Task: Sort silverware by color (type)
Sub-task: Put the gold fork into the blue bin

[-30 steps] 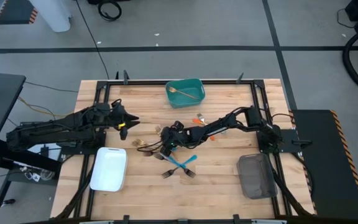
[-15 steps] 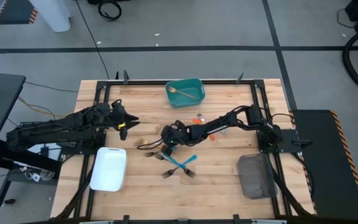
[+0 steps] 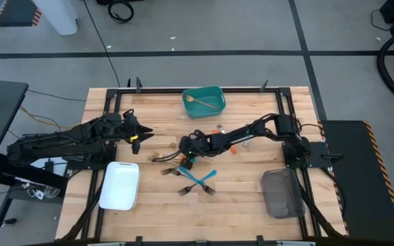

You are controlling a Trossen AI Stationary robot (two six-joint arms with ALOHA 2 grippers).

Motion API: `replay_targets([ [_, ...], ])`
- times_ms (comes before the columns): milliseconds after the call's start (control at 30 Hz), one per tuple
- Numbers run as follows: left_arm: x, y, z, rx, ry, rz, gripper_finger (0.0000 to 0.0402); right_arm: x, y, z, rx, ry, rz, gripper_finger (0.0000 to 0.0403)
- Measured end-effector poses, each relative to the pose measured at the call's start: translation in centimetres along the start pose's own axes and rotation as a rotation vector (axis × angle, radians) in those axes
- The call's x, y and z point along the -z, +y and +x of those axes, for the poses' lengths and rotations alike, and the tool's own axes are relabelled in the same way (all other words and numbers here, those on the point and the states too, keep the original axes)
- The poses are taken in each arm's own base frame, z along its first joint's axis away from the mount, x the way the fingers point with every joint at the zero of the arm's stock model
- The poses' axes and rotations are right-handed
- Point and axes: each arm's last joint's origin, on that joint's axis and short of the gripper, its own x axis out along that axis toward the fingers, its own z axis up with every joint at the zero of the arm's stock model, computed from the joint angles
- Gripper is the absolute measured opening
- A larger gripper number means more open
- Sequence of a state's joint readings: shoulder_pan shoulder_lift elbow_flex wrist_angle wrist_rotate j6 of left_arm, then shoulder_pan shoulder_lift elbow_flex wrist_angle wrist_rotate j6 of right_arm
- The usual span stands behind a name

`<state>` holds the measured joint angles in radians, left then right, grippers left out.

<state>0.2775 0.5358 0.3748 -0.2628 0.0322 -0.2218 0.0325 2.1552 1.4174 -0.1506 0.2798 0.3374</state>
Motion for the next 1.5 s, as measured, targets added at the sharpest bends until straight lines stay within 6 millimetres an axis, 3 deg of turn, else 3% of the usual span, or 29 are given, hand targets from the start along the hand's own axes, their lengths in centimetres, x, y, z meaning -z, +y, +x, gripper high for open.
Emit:
replay_targets([
  [267, 0.1, 0.0, 0.0, -0.001, 0.006, 0.000, 0.0116, -0.6, 0.0, -0.9, -0.023, -0.015, -0.163, 0.0021],
  [933, 0.1, 0.0, 0.0, -0.002, 0.012, -0.007, 0.0116, -1.9, -0.4, -3.8, -0.017, -0.013, -0.291, 0.0020],
  [1500, -0.3, -0.5, 0.0, 0.039, -0.035, 0.006, 0.0116, -4.4, -2.1, -8.8, 0.071, -0.073, -0.440, 0.0020],
])
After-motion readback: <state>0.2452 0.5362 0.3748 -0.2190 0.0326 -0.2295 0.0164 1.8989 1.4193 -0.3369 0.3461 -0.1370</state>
